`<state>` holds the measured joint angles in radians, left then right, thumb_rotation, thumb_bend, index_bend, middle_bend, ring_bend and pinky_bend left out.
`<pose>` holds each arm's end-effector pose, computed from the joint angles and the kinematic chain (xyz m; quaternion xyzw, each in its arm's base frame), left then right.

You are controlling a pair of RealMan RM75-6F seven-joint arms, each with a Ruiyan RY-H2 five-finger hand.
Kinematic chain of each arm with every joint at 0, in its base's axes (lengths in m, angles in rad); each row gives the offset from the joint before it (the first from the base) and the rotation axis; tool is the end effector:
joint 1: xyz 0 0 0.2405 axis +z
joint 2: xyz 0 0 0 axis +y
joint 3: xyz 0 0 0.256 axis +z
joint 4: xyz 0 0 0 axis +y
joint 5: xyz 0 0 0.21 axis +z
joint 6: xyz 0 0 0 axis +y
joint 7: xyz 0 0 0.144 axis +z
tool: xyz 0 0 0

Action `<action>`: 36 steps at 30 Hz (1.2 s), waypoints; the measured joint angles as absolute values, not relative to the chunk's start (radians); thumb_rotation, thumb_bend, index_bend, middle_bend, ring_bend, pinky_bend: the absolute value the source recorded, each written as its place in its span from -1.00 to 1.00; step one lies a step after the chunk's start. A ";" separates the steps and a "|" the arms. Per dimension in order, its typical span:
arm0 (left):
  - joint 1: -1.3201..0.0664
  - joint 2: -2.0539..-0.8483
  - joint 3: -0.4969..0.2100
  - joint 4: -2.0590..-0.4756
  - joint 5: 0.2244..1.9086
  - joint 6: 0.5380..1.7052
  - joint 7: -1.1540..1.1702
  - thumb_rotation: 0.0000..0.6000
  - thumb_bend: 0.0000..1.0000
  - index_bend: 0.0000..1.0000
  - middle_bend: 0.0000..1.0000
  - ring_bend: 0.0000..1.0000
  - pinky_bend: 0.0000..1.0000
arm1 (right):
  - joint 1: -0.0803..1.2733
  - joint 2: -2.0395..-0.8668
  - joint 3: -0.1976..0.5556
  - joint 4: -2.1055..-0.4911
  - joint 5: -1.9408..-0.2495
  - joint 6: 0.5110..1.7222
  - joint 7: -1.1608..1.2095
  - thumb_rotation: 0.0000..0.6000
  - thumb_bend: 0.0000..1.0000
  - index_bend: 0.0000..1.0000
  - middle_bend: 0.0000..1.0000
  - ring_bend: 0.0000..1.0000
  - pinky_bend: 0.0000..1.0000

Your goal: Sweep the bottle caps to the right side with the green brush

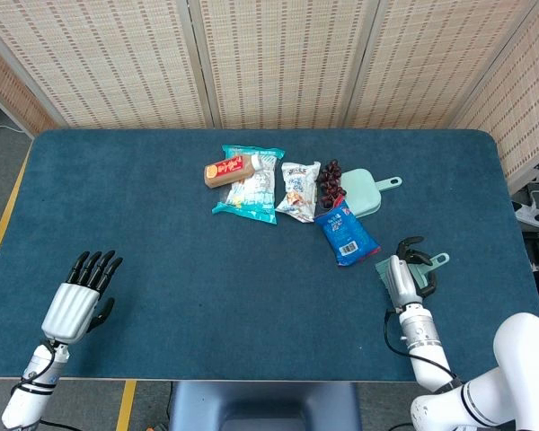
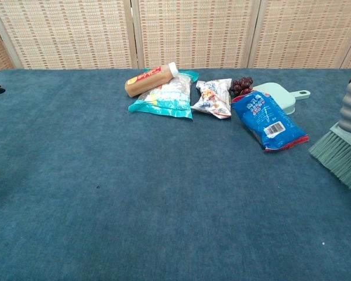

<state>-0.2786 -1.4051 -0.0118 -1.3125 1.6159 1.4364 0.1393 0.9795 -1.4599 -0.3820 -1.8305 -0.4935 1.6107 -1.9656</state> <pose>-0.2876 0.2333 0.0728 -0.7008 -0.2708 -0.3914 0.5314 -0.2140 -0.2784 0.0393 0.7695 0.1852 -0.2580 0.5540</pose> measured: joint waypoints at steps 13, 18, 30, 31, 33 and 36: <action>-0.279 -1.405 -0.012 -1.313 1.616 1.436 0.139 1.00 -0.10 -1.00 -1.00 -1.00 -0.97 | 0.903 -1.452 -0.407 -1.717 -0.497 1.602 -1.976 1.00 -0.01 0.92 0.79 0.24 -0.36; -0.279 -1.405 -0.012 -1.313 1.616 1.436 0.139 1.00 -0.10 -1.00 -1.00 -1.00 -0.97 | 0.887 -1.427 -0.398 -1.714 -0.517 1.592 -1.933 1.00 -0.01 0.92 0.79 0.24 -0.36; -0.279 -1.405 -0.012 -1.313 1.616 1.436 0.139 1.00 -0.10 -1.00 -1.00 -1.00 -0.97 | 0.782 -1.247 -0.351 -1.863 -0.762 1.565 -1.343 1.00 -0.01 0.94 0.79 0.24 -0.37; -0.279 -1.405 -0.012 -1.313 1.616 1.436 0.139 1.00 -0.10 -1.00 -1.00 -1.00 -0.97 | 0.759 -1.234 -0.352 -1.872 -0.811 1.559 -1.261 1.00 -0.01 0.94 0.79 0.24 -0.37; -0.279 -1.405 -0.012 -1.313 1.616 1.436 0.139 1.00 -0.10 -1.00 -1.00 -1.00 -0.97 | 0.718 -1.225 -0.355 -1.875 -0.899 1.556 -1.146 1.00 -0.01 0.94 0.79 0.24 -0.37; -0.279 -1.405 -0.012 -1.313 1.616 1.436 0.139 1.00 -0.10 -1.00 -1.00 -1.00 -0.97 | 0.625 -1.237 -0.356 -1.848 -1.054 1.565 -0.976 1.00 -0.01 0.89 0.79 0.24 -0.37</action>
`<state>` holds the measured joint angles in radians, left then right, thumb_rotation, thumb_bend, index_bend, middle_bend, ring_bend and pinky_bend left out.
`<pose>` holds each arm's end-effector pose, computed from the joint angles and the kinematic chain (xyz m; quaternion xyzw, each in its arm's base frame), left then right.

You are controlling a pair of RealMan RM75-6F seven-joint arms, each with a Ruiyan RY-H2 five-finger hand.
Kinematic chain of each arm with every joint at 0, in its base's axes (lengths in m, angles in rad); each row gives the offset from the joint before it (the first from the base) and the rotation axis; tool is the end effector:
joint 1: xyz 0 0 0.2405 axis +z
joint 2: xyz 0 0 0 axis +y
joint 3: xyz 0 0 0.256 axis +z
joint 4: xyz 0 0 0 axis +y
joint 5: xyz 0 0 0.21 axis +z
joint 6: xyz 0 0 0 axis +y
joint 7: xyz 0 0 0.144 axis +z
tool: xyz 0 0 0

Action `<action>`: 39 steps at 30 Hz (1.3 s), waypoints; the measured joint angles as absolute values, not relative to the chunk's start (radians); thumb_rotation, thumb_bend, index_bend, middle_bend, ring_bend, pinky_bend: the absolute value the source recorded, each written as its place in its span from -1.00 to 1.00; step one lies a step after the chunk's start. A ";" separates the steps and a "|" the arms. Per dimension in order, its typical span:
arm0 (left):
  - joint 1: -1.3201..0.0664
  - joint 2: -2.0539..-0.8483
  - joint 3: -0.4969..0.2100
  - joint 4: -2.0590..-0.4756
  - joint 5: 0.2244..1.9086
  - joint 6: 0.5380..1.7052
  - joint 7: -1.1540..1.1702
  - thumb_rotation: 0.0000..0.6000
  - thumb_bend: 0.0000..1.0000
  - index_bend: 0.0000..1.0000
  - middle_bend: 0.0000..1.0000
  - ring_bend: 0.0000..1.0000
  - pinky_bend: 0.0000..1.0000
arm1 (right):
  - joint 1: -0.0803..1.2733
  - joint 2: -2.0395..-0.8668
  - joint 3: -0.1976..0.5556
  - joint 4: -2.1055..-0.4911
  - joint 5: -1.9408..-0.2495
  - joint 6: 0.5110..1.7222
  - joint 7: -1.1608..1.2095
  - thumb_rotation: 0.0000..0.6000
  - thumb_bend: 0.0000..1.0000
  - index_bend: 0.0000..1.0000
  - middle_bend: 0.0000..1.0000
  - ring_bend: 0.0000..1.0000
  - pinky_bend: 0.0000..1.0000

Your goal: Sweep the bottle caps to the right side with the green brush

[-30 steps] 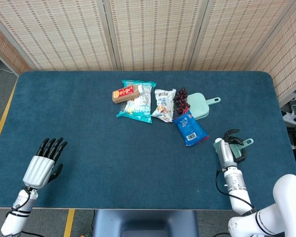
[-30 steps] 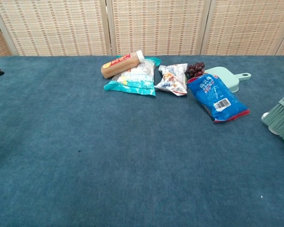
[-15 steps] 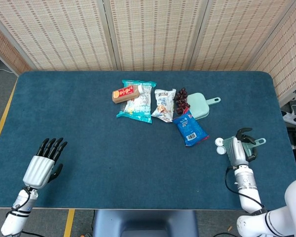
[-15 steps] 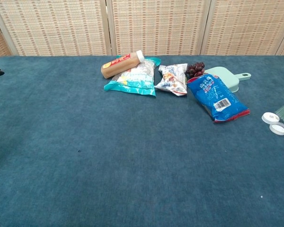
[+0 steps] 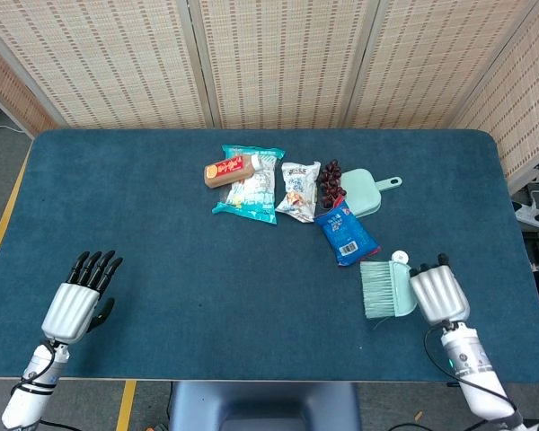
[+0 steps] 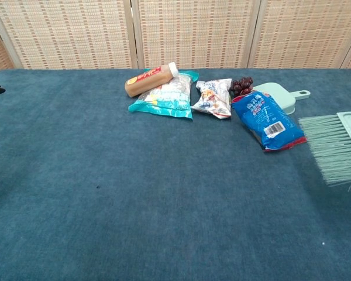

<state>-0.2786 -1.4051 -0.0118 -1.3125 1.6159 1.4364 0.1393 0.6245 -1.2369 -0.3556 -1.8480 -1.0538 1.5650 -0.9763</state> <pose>-0.2876 0.2333 0.0728 -0.7008 -0.2708 -0.3914 0.5314 -0.2481 -0.2281 0.0899 0.7772 -0.1538 0.0992 0.6020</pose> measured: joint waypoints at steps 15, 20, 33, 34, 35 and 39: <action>-0.279 -1.405 -0.012 -1.313 1.616 1.436 0.139 1.00 -0.10 -1.00 -1.00 -1.00 -0.97 | 0.374 -1.508 -0.214 -1.502 -1.138 1.531 -0.903 1.00 -0.14 -0.19 0.06 -0.44 -0.72; -0.279 -1.405 -0.012 -1.313 1.616 1.436 0.139 1.00 -0.10 -1.00 -1.00 -1.00 -0.97 | 0.364 -1.502 -0.196 -1.515 -1.109 1.457 -0.921 1.00 -0.26 -0.84 -0.40 -0.83 -0.98; -0.279 -1.405 -0.012 -1.313 1.616 1.436 0.139 1.00 -0.10 -1.00 -1.00 -1.00 -0.97 | 0.325 -1.400 -0.145 -1.613 -1.199 1.508 -0.846 1.00 -0.53 -1.00 -1.00 -1.00 -1.00; -0.279 -1.405 -0.012 -1.313 1.616 1.436 0.139 1.00 -0.11 -1.00 -1.00 -1.00 -0.97 | 0.314 -1.393 -0.133 -1.617 -1.224 1.549 -0.818 1.00 -0.54 -1.00 -1.00 -1.00 -1.00; -0.279 -1.405 -0.012 -1.313 1.616 1.436 0.139 1.00 -0.11 -1.00 -1.00 -1.00 -0.97 | 0.305 -1.389 -0.123 -1.619 -1.242 1.582 -0.793 1.00 -0.54 -1.00 -1.00 -1.00 -1.00; -0.279 -1.405 -0.012 -1.313 1.616 1.436 0.139 1.00 -0.12 -1.00 -1.00 -1.00 -0.97 | 0.267 -1.373 -0.087 -1.606 -1.286 1.683 -0.633 1.00 -0.58 -1.00 -1.00 -1.00 -1.00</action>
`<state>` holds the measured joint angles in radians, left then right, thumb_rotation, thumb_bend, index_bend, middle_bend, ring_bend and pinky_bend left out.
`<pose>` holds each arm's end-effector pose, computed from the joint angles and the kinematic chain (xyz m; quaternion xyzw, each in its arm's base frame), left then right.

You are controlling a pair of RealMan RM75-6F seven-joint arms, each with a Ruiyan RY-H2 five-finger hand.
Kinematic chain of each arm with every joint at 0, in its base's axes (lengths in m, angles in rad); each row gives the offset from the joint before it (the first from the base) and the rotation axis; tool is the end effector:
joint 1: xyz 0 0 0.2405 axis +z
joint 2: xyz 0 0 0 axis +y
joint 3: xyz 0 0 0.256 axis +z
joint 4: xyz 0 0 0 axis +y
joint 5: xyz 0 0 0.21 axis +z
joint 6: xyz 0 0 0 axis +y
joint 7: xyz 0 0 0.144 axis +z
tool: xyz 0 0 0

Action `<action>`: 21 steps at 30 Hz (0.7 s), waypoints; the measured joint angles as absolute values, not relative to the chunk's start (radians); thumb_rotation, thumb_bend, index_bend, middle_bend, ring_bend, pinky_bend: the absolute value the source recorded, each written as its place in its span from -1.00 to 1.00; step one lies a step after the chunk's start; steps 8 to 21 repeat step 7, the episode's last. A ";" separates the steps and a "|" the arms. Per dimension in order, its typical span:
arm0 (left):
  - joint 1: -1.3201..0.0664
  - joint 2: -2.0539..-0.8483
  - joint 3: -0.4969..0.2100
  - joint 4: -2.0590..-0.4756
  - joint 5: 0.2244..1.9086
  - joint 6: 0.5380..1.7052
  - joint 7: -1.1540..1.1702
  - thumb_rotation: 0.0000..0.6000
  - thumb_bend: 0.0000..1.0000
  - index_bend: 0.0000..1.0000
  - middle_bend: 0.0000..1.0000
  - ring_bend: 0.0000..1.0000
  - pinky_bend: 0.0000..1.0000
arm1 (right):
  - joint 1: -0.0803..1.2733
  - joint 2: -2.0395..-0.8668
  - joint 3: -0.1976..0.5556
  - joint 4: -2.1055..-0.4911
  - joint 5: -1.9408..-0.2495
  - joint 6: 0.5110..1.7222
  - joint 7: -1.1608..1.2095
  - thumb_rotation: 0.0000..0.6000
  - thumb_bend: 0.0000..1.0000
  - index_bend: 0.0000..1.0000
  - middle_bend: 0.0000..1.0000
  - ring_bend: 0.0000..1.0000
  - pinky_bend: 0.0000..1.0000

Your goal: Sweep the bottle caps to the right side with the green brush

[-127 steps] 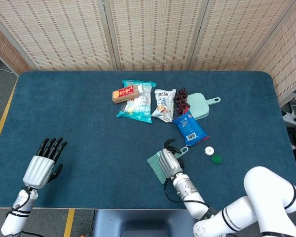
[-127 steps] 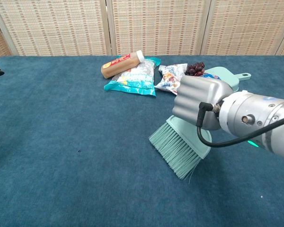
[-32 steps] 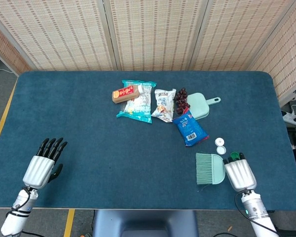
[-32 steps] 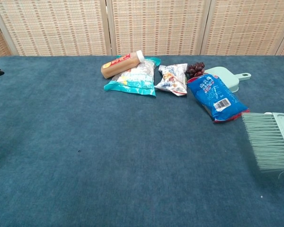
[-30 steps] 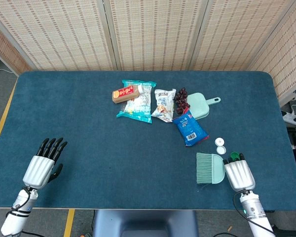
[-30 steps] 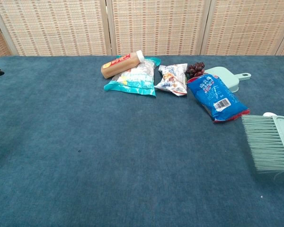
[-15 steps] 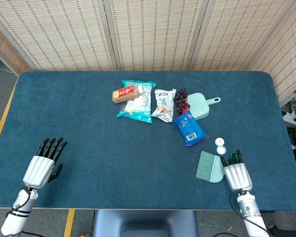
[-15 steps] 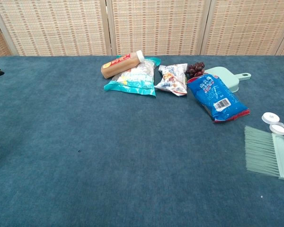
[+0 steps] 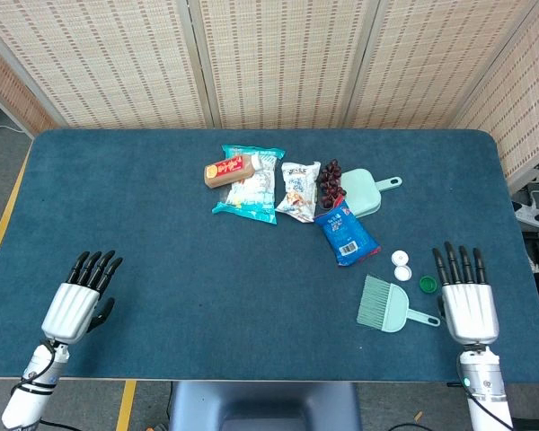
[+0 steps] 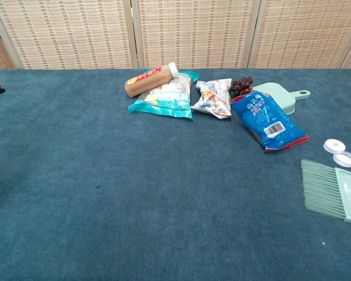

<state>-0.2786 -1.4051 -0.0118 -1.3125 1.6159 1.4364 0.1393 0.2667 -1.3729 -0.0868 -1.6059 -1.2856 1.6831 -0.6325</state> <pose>-0.2876 0.2333 0.0728 -0.7008 -0.2708 -0.3914 0.5314 -0.2813 -0.2011 0.0951 0.6306 -0.2551 0.2669 0.6826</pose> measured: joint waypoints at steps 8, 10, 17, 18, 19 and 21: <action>-0.279 -1.405 -0.012 -1.313 1.616 1.436 0.139 1.00 -0.13 -1.00 -1.00 -1.00 -0.97 | 0.230 -1.335 -0.025 -1.543 -1.277 1.636 -0.341 1.00 -0.59 -1.00 -1.00 -1.00 -1.00; -0.279 -1.405 -0.012 -1.313 1.616 1.436 0.139 1.00 -0.13 -1.00 -1.00 -1.00 -0.97 | 0.230 -1.335 -0.025 -1.543 -1.277 1.636 -0.341 1.00 -0.59 -1.00 -1.00 -1.00 -1.00; -0.279 -1.405 -0.012 -1.313 1.616 1.436 0.139 1.00 -0.13 -1.00 -1.00 -1.00 -0.97 | 0.230 -1.335 -0.025 -1.543 -1.277 1.636 -0.341 1.00 -0.59 -1.00 -1.00 -1.00 -1.00; -0.279 -1.405 -0.012 -1.313 1.616 1.436 0.139 1.00 -0.13 -1.00 -1.00 -1.00 -0.97 | 0.230 -1.335 -0.025 -1.543 -1.277 1.636 -0.341 1.00 -0.59 -1.00 -1.00 -1.00 -1.00; -0.279 -1.405 -0.012 -1.313 1.616 1.436 0.139 1.00 -0.13 -1.00 -1.00 -1.00 -0.97 | 0.230 -1.335 -0.025 -1.543 -1.277 1.636 -0.341 1.00 -0.59 -1.00 -1.00 -1.00 -1.00; -0.279 -1.405 -0.012 -1.313 1.616 1.436 0.139 1.00 -0.13 -1.00 -1.00 -1.00 -0.97 | 0.230 -1.335 -0.025 -1.543 -1.277 1.636 -0.341 1.00 -0.59 -1.00 -1.00 -1.00 -1.00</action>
